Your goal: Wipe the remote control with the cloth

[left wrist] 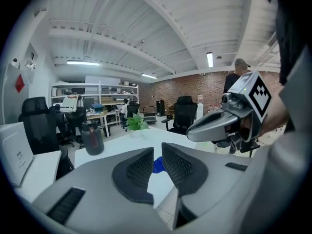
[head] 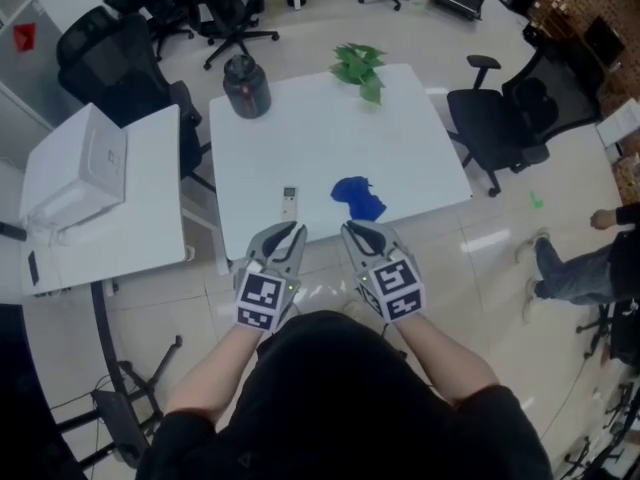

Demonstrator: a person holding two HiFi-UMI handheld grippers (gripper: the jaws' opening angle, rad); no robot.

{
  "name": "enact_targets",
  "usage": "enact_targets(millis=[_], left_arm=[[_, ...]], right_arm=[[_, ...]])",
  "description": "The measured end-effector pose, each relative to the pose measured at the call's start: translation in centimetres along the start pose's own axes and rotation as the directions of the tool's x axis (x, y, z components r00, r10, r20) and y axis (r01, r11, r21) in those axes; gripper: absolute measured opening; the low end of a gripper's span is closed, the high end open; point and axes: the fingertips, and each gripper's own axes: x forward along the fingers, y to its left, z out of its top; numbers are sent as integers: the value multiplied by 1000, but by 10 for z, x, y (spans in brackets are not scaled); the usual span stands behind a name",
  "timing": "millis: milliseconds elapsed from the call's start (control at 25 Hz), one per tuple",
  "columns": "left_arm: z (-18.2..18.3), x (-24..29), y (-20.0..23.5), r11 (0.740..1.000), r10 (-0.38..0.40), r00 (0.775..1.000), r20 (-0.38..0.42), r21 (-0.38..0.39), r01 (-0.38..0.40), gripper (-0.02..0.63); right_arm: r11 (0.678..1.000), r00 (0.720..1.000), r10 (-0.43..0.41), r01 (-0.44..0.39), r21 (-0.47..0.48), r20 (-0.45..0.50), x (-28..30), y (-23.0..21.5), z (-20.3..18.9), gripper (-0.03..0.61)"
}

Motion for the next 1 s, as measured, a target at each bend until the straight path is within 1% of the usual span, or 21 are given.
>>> enact_targets(millis=[40,80,120,400,720,1000], left_arm=[[2,-1,-2,1000,-3,1000,5,8,3,40],[4,-2,-4,1000,-5,1000,9,15,5,8],[6,-3,-6,1000,-7,1000,13,19,7,3],[3,-10,-10,999,-24,1000,8,27,24,2],[-1,-11,-13,998,-40,999,-2,53,40,2],[-2,-12,-16,998,-50,999,-11,34,51,2]], right_arm=[[1000,1000,1,-1,2,7,-3,4,2,29],[1000,1000,4,-4,2,12,-6,7,4,20],[1000,1000,8,-8,1,16,-7,11,5,14],[1000,1000,27,-27,4,10,-10,26,2,9],[999,999,43,-43,-9,12,-7,33,4,8],[999,999,45,-45,-15,11,-7,36,5,8]])
